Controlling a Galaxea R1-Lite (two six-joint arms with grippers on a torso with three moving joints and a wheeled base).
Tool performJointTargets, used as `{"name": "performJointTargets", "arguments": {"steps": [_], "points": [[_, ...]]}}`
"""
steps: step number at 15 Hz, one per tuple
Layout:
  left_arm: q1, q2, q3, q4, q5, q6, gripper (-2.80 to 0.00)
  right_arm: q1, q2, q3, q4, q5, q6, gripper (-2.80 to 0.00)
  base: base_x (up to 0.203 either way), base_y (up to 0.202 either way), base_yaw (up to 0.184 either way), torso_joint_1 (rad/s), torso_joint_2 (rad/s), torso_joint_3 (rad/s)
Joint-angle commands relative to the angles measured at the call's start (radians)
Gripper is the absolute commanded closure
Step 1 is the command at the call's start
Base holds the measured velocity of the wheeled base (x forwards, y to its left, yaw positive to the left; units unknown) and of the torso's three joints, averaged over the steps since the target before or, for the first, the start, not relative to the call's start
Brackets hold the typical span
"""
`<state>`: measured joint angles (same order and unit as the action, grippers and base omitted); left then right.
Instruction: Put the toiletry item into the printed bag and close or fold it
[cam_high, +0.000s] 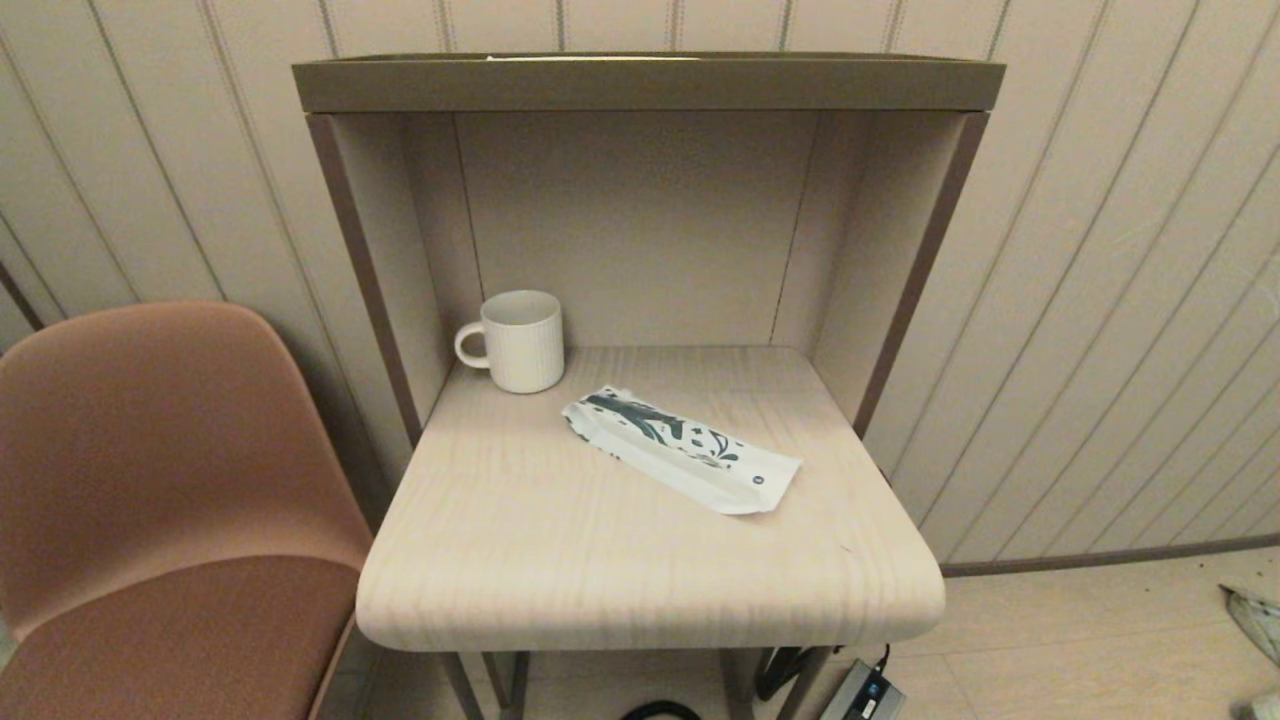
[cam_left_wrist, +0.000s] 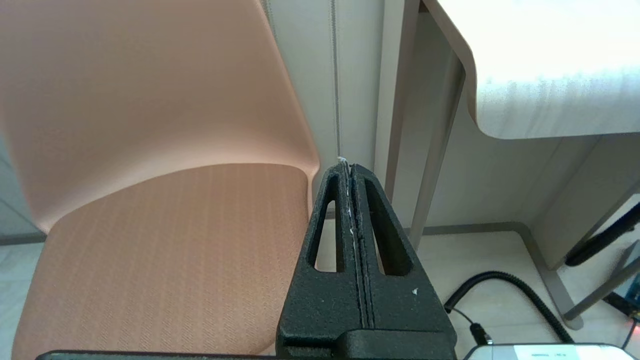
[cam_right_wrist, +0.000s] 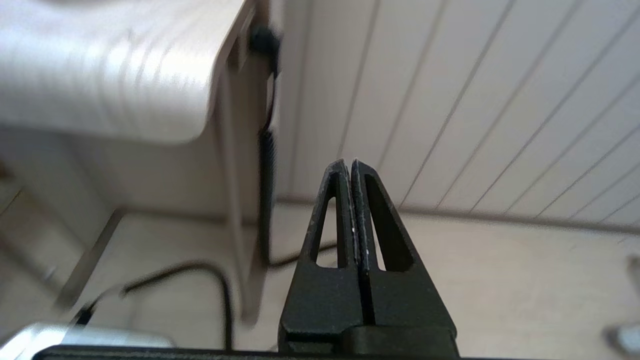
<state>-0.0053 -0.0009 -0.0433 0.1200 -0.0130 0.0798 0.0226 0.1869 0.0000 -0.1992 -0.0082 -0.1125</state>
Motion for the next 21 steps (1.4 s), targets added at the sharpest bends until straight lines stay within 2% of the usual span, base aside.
{"name": "performJointTargets", "arguments": {"steps": [1, 4, 7, 9, 11, 21], "points": [[-0.001, 0.002, 0.002, -0.002, -0.001, 0.0, 0.0, -0.024, -0.169, 0.0, 0.007, 0.009, -0.001, 0.0, 0.0, 0.0, 0.0, 0.0, 0.0, 0.0], [-0.001, 0.002, 0.002, -0.002, -0.002, 0.026, 0.0, -0.027, -0.187, 0.0, 0.093, 0.031, 0.014, 0.0, 0.0, 0.0, 0.0, 0.0, 0.0, 0.0], [0.001, 0.002, 0.002, -0.003, -0.028, 0.037, 0.0, -0.027, -0.187, 0.0, 0.069, 0.031, 0.054, 0.0, 0.0, 0.0, 0.0, 0.0, 0.0, 0.0], [0.0, 0.002, 0.003, -0.005, -0.007, 0.005, 0.0, -0.029, -0.187, 0.0, 0.069, 0.012, 0.096, 0.0, 0.0, 0.0, 0.0, 0.0, 0.0, 0.0], [0.001, 0.002, 0.005, -0.023, 0.024, -0.08, 0.0, -0.029, -0.187, 0.0, 0.069, 0.011, 0.096, 0.0, 0.0, 0.0, 0.0, 0.0, 0.0, 0.0], [0.001, 0.002, 0.005, -0.023, 0.022, -0.078, 0.0, -0.029, -0.187, 0.0, 0.069, 0.011, 0.099, 0.0, 0.0, 0.0, 0.0, 0.0, 0.0, 0.0]]}}
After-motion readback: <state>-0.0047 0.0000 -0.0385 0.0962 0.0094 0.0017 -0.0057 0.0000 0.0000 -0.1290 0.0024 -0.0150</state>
